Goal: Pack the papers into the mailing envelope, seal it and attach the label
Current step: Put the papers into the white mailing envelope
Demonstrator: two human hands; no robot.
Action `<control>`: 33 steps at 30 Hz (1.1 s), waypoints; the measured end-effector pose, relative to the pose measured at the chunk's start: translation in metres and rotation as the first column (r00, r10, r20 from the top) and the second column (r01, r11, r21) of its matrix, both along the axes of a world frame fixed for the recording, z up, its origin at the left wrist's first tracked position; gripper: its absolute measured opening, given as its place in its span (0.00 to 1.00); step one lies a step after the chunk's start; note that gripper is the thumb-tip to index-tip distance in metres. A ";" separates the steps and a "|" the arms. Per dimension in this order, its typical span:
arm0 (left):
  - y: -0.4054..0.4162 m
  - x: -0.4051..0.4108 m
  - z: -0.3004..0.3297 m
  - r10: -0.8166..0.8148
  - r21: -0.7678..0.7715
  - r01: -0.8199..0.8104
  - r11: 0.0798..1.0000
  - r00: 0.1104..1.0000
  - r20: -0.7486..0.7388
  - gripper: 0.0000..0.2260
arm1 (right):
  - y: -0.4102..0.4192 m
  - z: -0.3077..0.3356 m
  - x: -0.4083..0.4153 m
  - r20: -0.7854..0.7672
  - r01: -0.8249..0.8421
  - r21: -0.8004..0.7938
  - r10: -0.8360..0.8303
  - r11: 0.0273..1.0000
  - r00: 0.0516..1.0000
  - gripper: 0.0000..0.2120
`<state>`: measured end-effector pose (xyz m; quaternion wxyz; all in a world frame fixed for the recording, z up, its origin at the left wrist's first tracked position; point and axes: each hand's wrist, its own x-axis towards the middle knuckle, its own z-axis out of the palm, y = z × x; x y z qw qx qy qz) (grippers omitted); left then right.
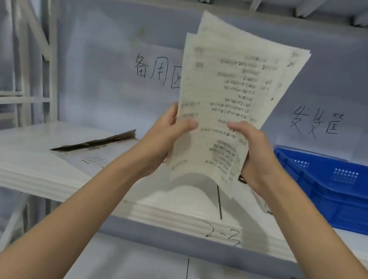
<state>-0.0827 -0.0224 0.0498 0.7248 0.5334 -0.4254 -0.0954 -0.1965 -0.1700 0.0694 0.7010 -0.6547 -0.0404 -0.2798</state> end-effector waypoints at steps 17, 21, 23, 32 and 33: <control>-0.022 0.015 -0.059 0.093 0.271 -0.041 0.962 0.979 -0.181 0.10 | -0.005 -0.060 0.027 -0.203 0.169 -0.101 -0.186 0.980 0.961 0.10; -0.017 0.017 -0.051 0.105 0.217 -0.078 0.973 0.988 -0.115 0.10 | -0.010 -0.053 0.027 -0.127 0.202 -0.092 -0.212 0.975 0.969 0.10; -0.017 0.016 -0.057 0.129 0.245 -0.103 0.964 0.987 -0.094 0.11 | -0.008 -0.058 0.027 -0.139 0.202 -0.150 -0.223 0.968 0.965 0.10; 0.021 0.070 -0.062 0.185 0.666 -0.504 0.550 0.851 0.491 0.28 | -0.033 -0.049 0.023 -0.192 0.319 -0.268 -0.375 0.909 0.907 0.12; 0.026 0.077 -0.066 0.142 0.682 -0.645 0.346 0.754 0.641 0.25 | -0.036 -0.047 0.021 -0.201 0.331 -0.223 -0.375 0.917 0.905 0.13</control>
